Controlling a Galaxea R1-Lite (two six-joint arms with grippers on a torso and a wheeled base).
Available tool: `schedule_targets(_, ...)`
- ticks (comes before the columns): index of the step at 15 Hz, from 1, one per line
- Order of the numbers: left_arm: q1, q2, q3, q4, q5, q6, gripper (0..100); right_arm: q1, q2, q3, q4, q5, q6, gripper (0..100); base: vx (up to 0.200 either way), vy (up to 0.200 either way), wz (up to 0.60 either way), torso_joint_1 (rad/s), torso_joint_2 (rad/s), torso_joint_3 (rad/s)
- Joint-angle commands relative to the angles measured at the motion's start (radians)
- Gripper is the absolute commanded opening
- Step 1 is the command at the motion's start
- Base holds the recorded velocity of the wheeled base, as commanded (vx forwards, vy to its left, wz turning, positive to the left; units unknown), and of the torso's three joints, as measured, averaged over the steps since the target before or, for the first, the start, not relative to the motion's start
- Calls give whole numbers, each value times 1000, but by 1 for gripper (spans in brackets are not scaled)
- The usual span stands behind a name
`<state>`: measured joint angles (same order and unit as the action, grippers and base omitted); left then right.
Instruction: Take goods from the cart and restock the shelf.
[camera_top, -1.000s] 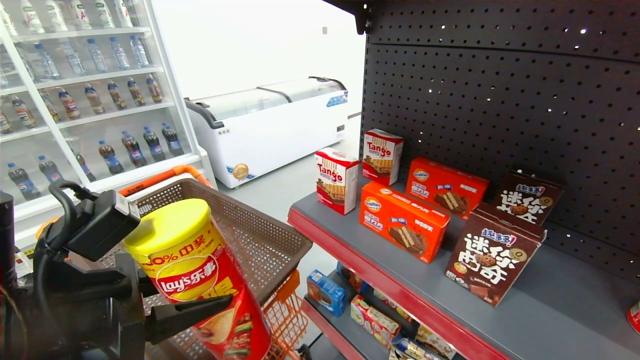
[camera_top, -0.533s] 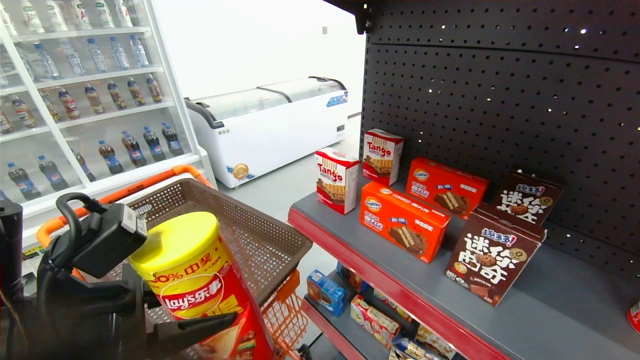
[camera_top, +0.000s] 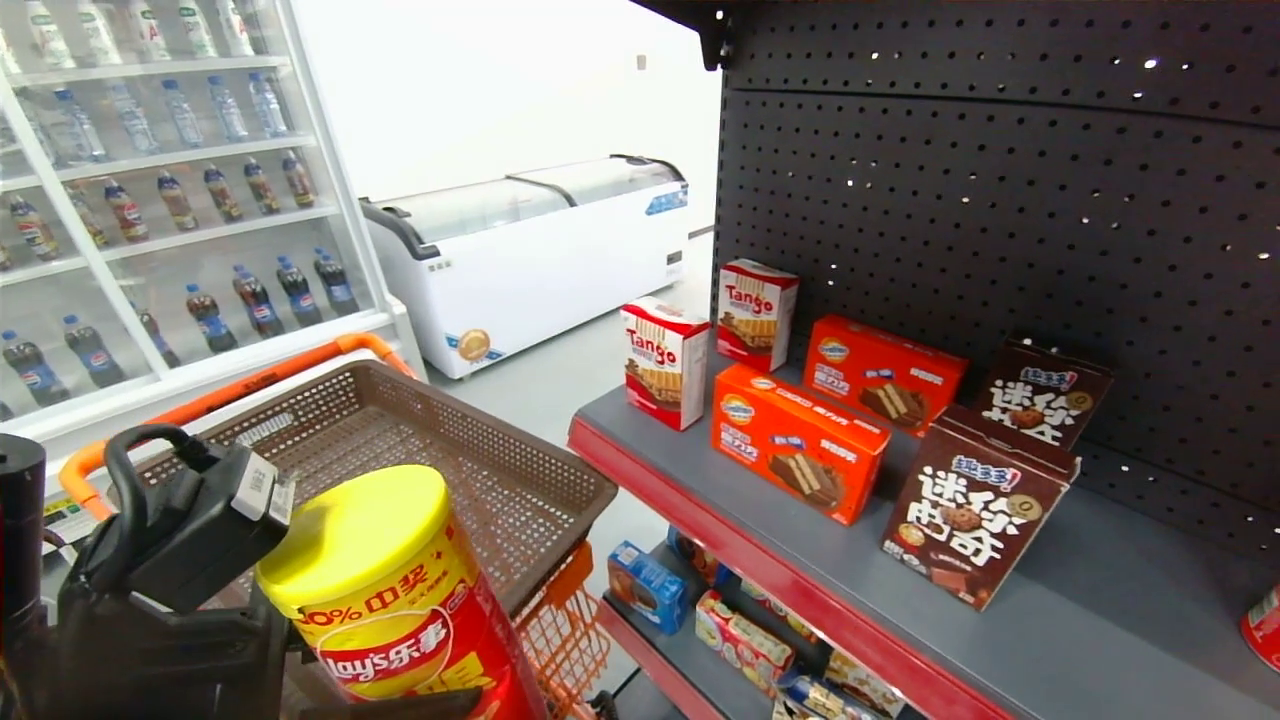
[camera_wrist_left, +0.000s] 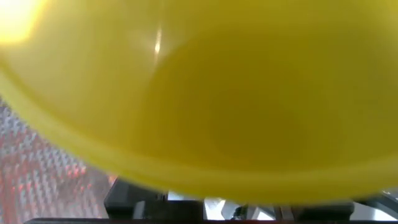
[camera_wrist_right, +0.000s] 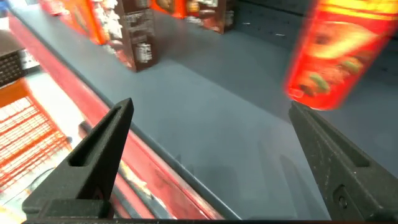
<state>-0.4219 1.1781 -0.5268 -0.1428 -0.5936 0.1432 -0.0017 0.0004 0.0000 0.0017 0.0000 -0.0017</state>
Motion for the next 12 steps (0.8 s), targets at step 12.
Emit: schedule_targets(12, -1, 6, 10, -1, -3, 1, 0, 0, 0, 0, 0, 0, 0, 100, 0, 0, -150, 1, 1, 0)
